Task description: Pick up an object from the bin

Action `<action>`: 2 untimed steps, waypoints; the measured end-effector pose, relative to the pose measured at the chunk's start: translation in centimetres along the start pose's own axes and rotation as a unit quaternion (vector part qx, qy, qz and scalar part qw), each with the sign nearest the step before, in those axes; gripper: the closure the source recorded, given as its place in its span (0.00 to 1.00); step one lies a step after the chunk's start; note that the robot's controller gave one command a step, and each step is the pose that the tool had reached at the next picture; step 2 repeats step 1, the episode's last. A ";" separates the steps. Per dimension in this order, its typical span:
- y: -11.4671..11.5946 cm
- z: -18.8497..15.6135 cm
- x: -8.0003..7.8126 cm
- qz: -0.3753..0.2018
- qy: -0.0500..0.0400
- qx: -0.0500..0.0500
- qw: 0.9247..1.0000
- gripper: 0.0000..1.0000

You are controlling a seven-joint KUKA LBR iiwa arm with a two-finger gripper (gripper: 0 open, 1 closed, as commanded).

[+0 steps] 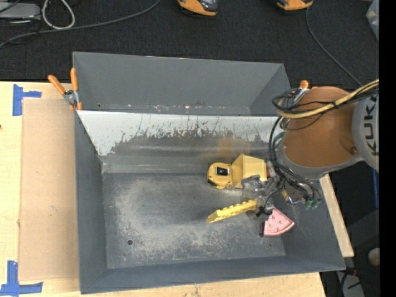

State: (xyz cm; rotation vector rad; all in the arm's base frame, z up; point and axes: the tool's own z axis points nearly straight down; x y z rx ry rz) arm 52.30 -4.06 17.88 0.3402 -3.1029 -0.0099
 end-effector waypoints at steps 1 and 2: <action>0.2 -8.0 -5.5 0.003 -0.001 0.000 1.000 1.00; 0.2 -8.0 -5.5 0.003 -0.001 0.000 1.000 1.00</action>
Offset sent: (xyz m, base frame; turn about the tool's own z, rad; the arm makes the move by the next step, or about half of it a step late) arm -0.0329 -0.0243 -0.0408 -0.2125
